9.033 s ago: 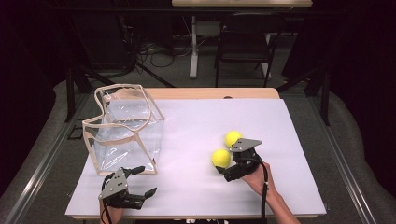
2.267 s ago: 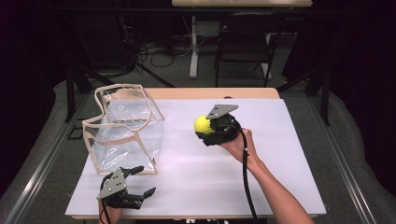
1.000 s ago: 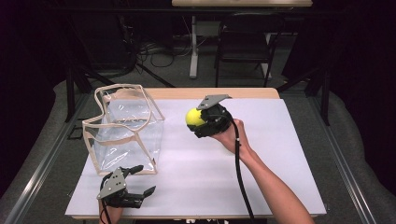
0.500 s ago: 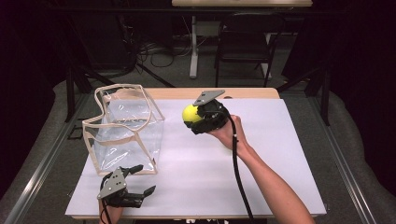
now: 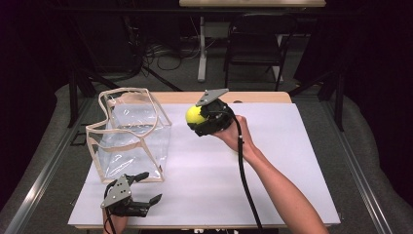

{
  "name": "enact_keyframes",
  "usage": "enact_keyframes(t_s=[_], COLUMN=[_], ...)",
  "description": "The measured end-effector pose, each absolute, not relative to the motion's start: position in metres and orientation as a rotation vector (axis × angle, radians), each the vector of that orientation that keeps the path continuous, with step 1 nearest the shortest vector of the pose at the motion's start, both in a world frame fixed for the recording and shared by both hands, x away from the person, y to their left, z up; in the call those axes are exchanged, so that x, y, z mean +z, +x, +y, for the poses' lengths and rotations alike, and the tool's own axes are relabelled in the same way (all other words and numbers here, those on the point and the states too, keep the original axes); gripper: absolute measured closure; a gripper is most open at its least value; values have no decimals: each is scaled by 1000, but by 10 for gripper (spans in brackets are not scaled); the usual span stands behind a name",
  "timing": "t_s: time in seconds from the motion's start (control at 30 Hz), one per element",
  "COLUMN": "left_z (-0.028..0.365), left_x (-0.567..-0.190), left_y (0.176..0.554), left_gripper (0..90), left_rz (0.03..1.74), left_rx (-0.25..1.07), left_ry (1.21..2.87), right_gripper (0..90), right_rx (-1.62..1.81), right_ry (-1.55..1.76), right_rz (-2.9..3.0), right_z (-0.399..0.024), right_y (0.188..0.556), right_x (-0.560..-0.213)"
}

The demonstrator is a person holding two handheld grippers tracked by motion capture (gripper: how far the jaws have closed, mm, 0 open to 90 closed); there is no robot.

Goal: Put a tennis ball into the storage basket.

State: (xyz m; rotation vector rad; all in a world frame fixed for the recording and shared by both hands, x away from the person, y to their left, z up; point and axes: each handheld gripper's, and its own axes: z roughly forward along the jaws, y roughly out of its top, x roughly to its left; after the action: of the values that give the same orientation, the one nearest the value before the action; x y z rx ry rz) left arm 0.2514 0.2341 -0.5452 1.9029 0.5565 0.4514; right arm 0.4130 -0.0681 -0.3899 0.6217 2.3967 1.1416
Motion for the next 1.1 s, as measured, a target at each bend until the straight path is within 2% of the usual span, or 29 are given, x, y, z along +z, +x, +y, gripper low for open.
enact_keyframes(t_s=[1.1], left_z=[234], left_x=[-545], left_y=[252], left_gripper=[158], left_rz=[556], left_rx=[453], left_ry=[1900], right_gripper=[261], right_rx=[1148], right_ry=[594], right_rz=[2399], right_z=[-42], right_y=[429], right_x=[-366])
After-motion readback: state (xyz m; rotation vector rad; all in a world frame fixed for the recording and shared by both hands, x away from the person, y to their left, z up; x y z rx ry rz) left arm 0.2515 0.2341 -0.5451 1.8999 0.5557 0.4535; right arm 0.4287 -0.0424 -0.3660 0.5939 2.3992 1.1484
